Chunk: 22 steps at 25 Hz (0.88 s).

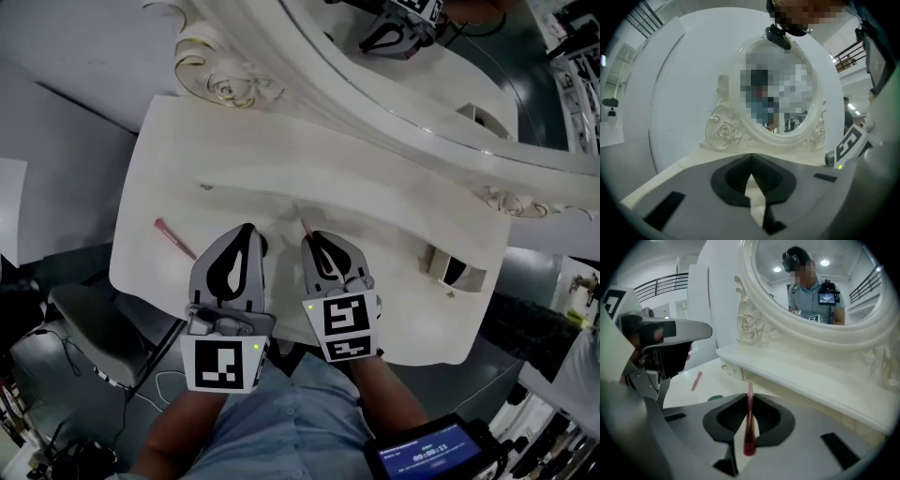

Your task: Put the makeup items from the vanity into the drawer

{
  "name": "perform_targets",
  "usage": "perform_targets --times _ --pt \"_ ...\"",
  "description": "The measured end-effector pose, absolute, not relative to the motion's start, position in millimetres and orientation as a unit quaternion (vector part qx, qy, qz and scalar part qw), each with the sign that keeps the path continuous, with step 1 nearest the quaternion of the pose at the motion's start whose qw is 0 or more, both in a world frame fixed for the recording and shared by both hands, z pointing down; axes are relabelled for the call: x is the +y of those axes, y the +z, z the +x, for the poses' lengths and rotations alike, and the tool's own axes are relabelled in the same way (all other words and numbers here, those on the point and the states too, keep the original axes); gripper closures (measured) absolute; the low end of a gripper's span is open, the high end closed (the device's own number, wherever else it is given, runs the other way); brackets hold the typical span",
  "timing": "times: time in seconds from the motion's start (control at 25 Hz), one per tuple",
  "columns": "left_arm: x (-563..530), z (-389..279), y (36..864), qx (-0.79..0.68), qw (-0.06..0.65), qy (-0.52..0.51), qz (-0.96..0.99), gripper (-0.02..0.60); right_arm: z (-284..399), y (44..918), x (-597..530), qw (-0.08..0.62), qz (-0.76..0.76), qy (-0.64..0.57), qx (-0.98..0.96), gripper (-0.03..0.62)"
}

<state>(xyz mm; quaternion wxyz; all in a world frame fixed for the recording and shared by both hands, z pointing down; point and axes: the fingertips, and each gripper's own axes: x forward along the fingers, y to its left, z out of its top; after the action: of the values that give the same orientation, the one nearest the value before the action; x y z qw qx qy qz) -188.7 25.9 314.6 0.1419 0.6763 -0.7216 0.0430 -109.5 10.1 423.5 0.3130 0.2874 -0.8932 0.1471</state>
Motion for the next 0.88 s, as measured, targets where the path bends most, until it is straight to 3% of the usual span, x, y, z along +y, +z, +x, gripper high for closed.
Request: perform_targets --times 0.36,0.88 --pt "-12.7 -98.2 280.4 -0.641 0.061 0.054 0.764 0.581 -24.7 366.0 -28.0 0.26 0.38 0.125 -0.879 0.556" --pt "-48.5 45.9 286.3 -0.533 0.063 0.069 0.841 0.581 136.2 364.2 -42.9 0.255 0.495 0.156 -0.816 0.556"
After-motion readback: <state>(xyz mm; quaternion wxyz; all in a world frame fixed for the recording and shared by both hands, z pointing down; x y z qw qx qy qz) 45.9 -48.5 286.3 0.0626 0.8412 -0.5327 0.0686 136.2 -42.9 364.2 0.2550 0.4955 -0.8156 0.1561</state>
